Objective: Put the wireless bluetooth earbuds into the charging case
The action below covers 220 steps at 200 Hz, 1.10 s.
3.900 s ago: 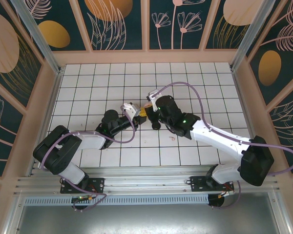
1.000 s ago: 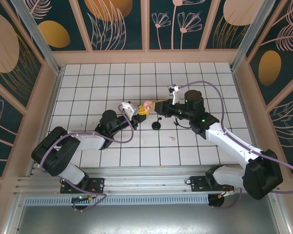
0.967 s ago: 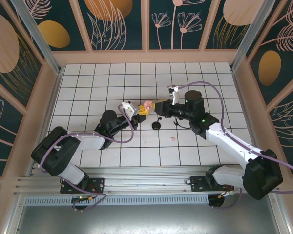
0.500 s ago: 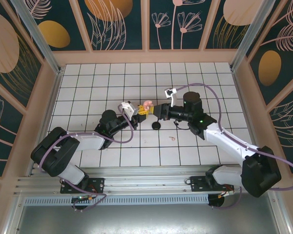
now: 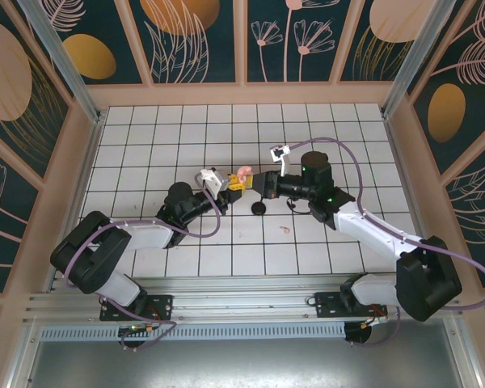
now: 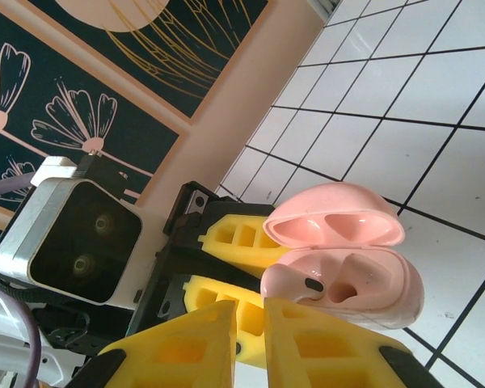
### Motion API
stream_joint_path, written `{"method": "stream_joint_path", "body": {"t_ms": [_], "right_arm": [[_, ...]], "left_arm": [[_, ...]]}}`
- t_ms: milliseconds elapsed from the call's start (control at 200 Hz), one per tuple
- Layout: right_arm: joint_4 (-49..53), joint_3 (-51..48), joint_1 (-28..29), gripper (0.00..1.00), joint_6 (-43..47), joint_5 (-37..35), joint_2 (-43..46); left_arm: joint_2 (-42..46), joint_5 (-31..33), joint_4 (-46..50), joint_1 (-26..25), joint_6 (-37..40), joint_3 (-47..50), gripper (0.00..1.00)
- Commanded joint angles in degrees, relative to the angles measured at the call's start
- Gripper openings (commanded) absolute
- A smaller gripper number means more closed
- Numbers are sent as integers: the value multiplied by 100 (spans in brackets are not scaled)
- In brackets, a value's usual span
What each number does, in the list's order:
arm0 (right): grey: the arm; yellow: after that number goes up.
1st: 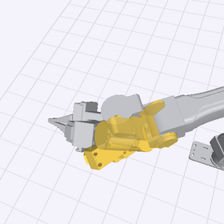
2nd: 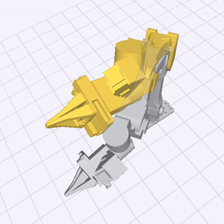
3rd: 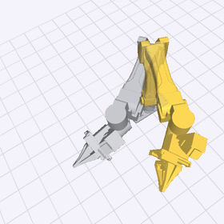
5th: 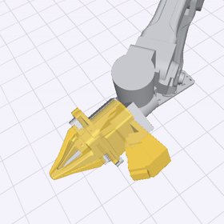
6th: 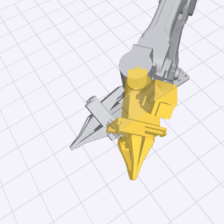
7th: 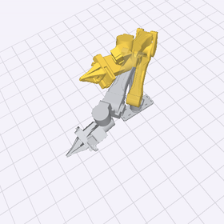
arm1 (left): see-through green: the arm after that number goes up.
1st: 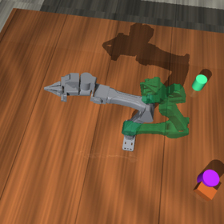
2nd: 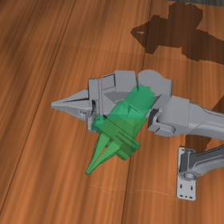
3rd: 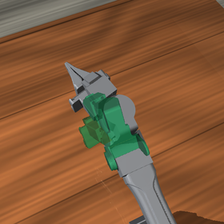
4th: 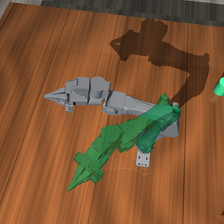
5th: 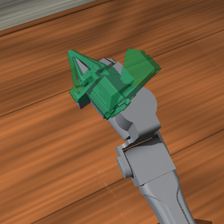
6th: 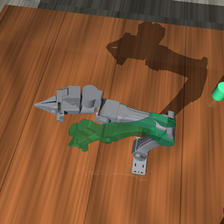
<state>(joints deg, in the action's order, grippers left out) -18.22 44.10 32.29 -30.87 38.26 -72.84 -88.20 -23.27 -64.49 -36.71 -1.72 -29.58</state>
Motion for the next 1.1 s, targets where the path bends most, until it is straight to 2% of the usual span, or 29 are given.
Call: {"method": "stream_joint_path", "body": {"t_ms": [0, 561, 736, 846, 981, 1096], "right_arm": [[-280, 19, -21, 17, -75, 135, -66], [-513, 197, 69, 15, -112, 98, -326], [-249, 276, 66, 16, -2, 54, -262], [595, 435, 32, 20, 270, -118, 32], [2359, 661, -62, 23, 476, -697, 418], [3796, 788, -62, 23, 305, -1378, 515]], "left_arm": [[172, 59, -188, -7, 82, -4, 13], [154, 68, -178, -7, 50, 43, 13], [180, 94, -157, -3, 97, 67, 13], [189, 101, -55, -5, 159, 75, 13], [263, 158, 107, -6, 255, 147, 13], [302, 216, 193, -5, 286, 225, 13]]}}
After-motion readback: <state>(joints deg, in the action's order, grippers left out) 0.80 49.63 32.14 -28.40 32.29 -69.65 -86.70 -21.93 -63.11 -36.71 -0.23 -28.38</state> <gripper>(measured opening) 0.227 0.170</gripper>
